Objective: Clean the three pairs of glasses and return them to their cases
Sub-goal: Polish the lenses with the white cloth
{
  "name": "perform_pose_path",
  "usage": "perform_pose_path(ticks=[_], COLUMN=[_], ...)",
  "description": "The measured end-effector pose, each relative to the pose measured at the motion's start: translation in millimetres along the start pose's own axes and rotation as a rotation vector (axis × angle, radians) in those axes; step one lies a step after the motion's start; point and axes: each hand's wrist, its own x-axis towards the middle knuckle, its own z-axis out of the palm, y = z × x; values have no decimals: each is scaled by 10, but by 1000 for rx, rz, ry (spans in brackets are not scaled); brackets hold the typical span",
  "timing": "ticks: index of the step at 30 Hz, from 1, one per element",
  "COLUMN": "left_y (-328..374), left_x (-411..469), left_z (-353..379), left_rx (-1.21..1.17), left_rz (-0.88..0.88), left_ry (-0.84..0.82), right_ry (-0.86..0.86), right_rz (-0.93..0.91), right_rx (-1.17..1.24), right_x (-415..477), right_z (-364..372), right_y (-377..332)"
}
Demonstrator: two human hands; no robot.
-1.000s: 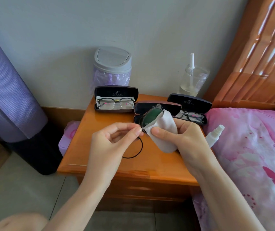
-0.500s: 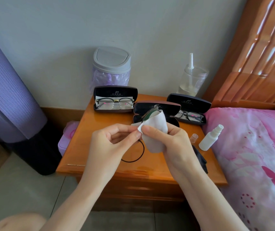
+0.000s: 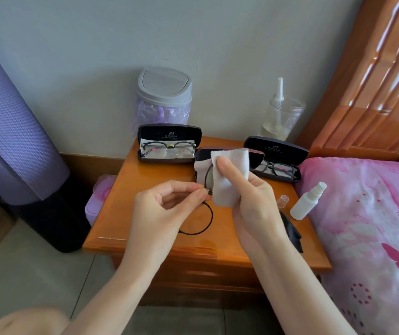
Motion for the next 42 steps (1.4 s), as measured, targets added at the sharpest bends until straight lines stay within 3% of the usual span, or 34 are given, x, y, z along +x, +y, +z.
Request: perform_pose_path(ticks=[18, 26, 42], left_y=[33, 49, -7], left_x=[-12, 2, 13], left_z=[17, 20, -23], left_rx=[-92, -62, 112], left_rz=[-75, -61, 35], left_ry=[43, 30, -52], right_ry=[-219, -215, -189], right_rz=[-56, -37, -21], right_rx=[-440, -478, -290], right_x=[-2, 2, -6], right_z=[-263, -421, -189], right_y=[-143, -217, -33])
